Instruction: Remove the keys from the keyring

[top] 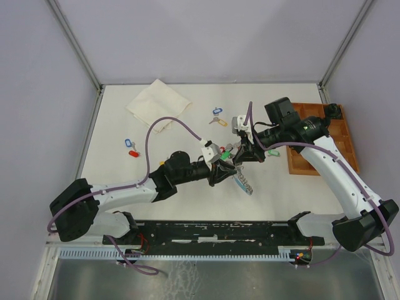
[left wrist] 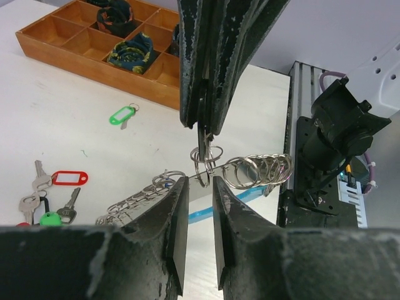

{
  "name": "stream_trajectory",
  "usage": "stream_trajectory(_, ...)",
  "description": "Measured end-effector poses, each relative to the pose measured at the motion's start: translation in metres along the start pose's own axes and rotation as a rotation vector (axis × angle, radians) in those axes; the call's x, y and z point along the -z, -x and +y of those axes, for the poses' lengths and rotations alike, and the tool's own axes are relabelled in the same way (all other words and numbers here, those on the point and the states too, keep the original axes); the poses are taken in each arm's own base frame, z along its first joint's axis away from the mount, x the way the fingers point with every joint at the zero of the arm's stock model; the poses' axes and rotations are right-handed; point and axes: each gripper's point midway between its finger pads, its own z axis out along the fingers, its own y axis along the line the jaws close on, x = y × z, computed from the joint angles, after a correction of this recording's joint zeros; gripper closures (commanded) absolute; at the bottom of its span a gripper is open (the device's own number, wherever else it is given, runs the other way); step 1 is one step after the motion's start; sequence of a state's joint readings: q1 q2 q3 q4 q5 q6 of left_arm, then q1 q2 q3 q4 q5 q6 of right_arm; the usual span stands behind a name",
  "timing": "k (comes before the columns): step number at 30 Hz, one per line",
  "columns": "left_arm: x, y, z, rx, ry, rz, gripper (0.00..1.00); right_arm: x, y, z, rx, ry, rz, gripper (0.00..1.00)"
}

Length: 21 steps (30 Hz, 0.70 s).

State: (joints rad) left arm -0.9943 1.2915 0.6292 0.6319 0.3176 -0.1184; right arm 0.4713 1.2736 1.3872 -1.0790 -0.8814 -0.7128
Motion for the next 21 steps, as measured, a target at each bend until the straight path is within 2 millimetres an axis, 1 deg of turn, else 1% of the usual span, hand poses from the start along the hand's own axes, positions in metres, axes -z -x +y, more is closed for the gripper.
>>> stream_trajectory(7, -0.0024, -0.0051, 0.0013, 0.008, 0.002, 0.010, 0.73, 0.0000, 0.0000, 0.0000, 0.000, 0.000, 0.000, 0.99)
stream_trajectory(15, -0.0035, -0.0005, 0.0015, 0.004, 0.002, -0.004, 0.75, -0.0001, -0.0001, 0.0000, 0.000, 0.000, 0.000, 0.99)
stream_trajectory(17, -0.0037, 0.0007, 0.0014, 0.003, 0.002, -0.008, 0.79, -0.0001, -0.0001, 0.0000, 0.000, 0.000, 0.000, 0.99)
stream_trajectory(21, -0.0042, 0.0026, 0.0013, 0.002, 0.001, -0.013, 0.92, -0.0001, -0.0001, 0.0000, 0.000, 0.000, 0.000, 0.99)
